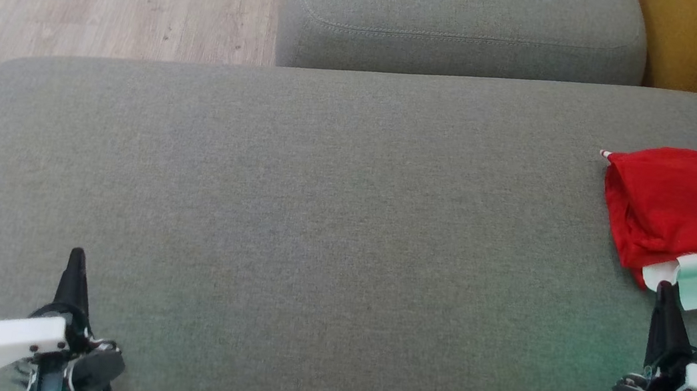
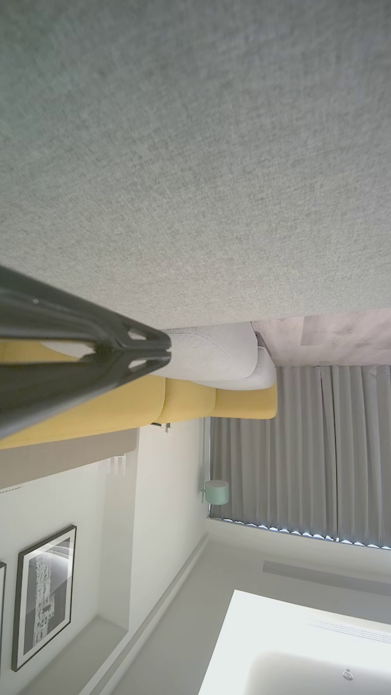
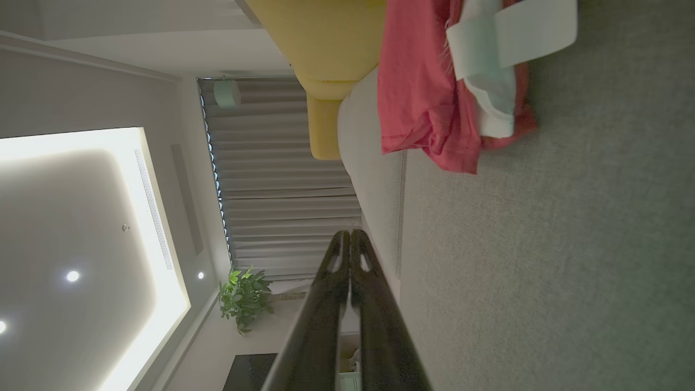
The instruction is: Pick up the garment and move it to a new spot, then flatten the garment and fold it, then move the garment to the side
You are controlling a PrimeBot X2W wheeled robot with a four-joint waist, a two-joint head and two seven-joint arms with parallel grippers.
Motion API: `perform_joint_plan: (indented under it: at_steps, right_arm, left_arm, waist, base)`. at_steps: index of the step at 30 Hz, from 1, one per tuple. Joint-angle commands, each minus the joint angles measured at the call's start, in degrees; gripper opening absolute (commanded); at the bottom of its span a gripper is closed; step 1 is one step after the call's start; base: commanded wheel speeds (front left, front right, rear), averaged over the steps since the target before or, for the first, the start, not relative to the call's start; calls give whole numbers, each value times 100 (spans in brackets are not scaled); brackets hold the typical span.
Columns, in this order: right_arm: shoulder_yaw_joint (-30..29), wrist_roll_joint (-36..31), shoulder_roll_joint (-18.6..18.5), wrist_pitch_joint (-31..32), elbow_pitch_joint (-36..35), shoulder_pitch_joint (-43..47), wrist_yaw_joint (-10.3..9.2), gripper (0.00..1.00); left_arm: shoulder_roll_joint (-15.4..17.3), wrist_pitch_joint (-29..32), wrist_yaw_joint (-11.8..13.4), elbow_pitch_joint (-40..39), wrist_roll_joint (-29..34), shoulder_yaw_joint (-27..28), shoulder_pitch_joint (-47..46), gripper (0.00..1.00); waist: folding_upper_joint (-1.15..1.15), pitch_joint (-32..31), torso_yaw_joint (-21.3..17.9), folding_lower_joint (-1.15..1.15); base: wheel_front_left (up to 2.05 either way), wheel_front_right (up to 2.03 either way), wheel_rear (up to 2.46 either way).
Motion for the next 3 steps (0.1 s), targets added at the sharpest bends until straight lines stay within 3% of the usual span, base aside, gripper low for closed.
perform_joint_plan:
  at_steps: [1, 3]
  right_arm:
    - [116, 41, -32, 32, -220, -315, 45, 0]
    - [116, 41, -32, 32, -220, -315, 45, 0]
  left_arm:
    - [47, 18, -41, -211, -32, 211, -300, 0]
    - [47, 18, -41, -211, -32, 211, -300, 0]
  waist:
    - [0, 0, 0, 0]
    - [0, 0, 0, 0]
  base:
    - [0, 0, 0]
    - [0, 0, 0]
